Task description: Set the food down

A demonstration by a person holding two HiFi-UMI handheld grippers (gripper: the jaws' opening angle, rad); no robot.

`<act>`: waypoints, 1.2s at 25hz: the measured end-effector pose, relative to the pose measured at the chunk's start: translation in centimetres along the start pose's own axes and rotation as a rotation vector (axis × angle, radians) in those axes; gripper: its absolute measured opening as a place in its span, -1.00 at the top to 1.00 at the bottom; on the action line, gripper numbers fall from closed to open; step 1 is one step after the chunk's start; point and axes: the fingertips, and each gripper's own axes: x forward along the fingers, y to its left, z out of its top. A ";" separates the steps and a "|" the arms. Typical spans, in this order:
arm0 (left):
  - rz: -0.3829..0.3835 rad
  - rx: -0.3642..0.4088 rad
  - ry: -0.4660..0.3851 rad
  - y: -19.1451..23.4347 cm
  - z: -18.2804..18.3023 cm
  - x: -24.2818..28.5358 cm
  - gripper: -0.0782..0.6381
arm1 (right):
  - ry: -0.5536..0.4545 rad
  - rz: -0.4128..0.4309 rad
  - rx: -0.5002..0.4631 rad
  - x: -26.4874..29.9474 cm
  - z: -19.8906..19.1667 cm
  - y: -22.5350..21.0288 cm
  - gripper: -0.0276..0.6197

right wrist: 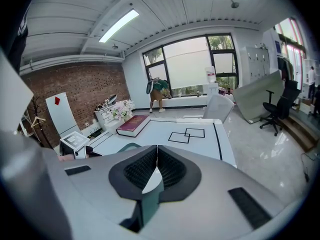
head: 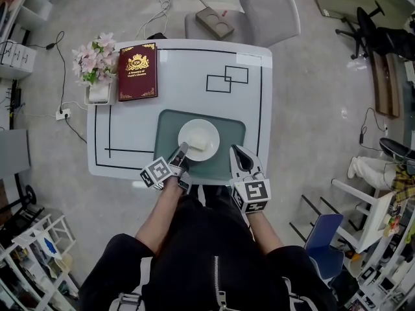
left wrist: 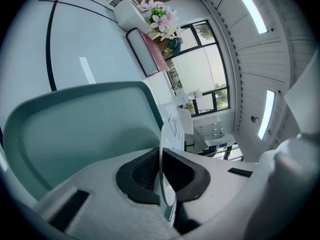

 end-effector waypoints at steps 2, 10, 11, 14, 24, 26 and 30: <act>0.016 0.011 0.008 0.2 -0.1 0.2 0.74 | -0.001 -0.003 0.003 0.0 0.0 -0.2 0.89; 0.095 0.042 0.037 1.4 -1.0 0.4 0.74 | 0.003 -0.005 0.013 -0.1 -0.1 -0.8 0.89; 0.099 0.047 0.039 1.5 -1.0 0.5 0.74 | 0.003 -0.004 0.013 -0.1 -0.1 -0.8 0.89; 0.110 0.070 0.048 1.4 -0.9 0.7 0.74 | 0.003 0.000 0.014 -0.1 -0.1 -0.8 0.89; 0.177 0.287 0.070 0.7 -0.6 0.9 0.72 | 0.001 0.010 0.010 -0.1 0.1 -0.6 0.89; 0.194 0.343 0.081 0.7 -0.6 1.0 0.70 | 0.001 0.012 0.009 -0.1 0.2 -0.5 0.89; 0.224 0.438 0.108 0.7 -0.6 1.0 0.67 | 0.002 0.018 0.007 0.0 0.2 -0.3 0.89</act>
